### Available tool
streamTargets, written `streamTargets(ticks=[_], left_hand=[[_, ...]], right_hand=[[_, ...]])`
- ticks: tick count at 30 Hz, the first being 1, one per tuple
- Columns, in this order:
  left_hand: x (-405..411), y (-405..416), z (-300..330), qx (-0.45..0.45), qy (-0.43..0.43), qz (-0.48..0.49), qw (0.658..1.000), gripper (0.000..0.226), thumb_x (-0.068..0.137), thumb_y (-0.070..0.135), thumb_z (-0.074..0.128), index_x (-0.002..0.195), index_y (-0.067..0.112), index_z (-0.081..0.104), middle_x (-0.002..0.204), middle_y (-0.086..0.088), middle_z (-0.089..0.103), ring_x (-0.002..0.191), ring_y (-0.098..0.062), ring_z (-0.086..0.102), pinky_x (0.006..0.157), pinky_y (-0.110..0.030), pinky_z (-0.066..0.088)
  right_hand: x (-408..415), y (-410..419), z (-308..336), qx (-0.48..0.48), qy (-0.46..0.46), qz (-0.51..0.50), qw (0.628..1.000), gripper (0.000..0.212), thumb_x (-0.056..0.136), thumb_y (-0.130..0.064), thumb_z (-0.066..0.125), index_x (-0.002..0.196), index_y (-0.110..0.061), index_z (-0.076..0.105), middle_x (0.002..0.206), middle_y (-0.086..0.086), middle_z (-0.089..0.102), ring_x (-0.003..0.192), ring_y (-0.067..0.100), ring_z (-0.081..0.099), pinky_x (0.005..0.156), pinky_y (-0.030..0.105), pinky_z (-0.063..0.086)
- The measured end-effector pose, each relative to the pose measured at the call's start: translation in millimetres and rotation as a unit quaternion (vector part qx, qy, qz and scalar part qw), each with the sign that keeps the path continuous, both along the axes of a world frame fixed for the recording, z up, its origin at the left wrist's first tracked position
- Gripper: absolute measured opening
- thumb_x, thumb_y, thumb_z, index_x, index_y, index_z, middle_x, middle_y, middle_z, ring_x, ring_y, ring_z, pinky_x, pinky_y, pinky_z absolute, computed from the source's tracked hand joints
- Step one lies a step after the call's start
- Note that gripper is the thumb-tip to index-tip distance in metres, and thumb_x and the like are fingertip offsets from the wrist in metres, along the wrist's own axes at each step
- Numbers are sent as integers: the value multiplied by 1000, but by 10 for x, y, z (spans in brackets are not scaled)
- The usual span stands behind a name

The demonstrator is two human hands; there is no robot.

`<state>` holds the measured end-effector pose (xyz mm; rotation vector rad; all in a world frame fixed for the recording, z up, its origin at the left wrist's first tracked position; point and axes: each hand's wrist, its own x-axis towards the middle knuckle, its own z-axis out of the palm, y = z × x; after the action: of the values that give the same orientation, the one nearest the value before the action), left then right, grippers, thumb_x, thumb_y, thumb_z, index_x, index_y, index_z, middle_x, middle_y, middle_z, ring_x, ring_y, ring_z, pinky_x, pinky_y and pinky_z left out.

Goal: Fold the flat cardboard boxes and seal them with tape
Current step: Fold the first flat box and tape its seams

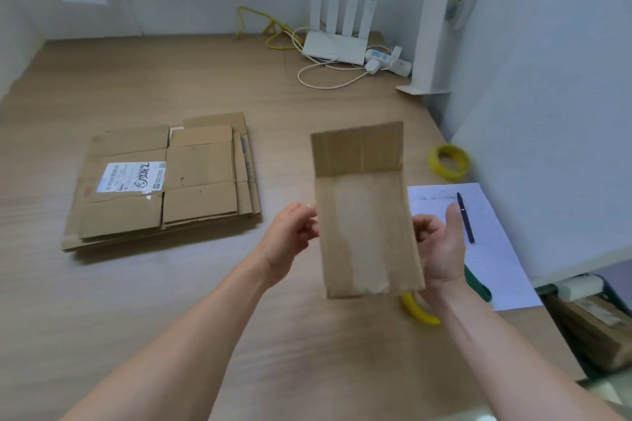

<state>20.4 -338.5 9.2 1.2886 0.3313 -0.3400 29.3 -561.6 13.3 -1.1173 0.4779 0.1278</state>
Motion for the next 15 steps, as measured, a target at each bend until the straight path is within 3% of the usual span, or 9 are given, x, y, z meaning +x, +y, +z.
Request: streamTargets(ticks=[1,3,6,8,11,12,15], left_hand=[[-61,-14,-37,9,11,-12,1000,43,71,48,61,95,13,56,82,-11,50,79,-28,38,75,-39,29],[-196,-49,-97,18,35,-17,999,52,70,64,57,92,17,60,91,-9,52,86,-26,47,82,-38,33],[-330,-102,-136,50,66,-37,996,67,66,75,53,107,22,58,109,1,60,110,-17,57,90,-39,42],[-374,-120,-115,90,79,-64,991,70,66,76,57,113,23,55,117,1,59,114,-17,56,91,-40,46],[-474,-130,-54,144,64,-113,981,80,59,66,76,122,27,48,124,5,56,108,-11,57,76,-30,49],[-517,-139,-52,165,46,-130,977,85,56,61,81,126,30,44,126,7,55,108,-10,57,78,-28,50],[-663,-230,-87,277,-1,-178,944,110,53,55,89,142,32,29,138,4,43,122,-14,49,101,-34,47]], right_hand=[[-22,30,-40,-31,12,8,999,58,98,-62,33,79,-12,55,73,10,61,73,24,56,74,38,40],[-79,105,-122,-69,27,34,997,57,99,-56,37,76,-8,57,72,14,57,71,25,52,69,37,39],[-188,126,-245,-122,30,48,991,47,98,-45,48,74,-6,59,67,10,58,66,22,52,61,31,42],[-273,103,-293,-156,36,92,983,43,91,-50,59,88,-7,65,74,7,64,71,20,58,58,27,46],[-372,81,-318,-191,63,157,967,65,70,-56,74,111,-8,61,101,8,70,92,26,66,73,35,49],[-400,81,-314,-218,58,170,959,67,66,-55,80,114,-13,60,109,9,71,98,27,68,77,36,50],[-489,123,-271,-295,30,200,934,84,53,-55,86,126,-26,54,112,2,71,98,18,71,86,39,56]])
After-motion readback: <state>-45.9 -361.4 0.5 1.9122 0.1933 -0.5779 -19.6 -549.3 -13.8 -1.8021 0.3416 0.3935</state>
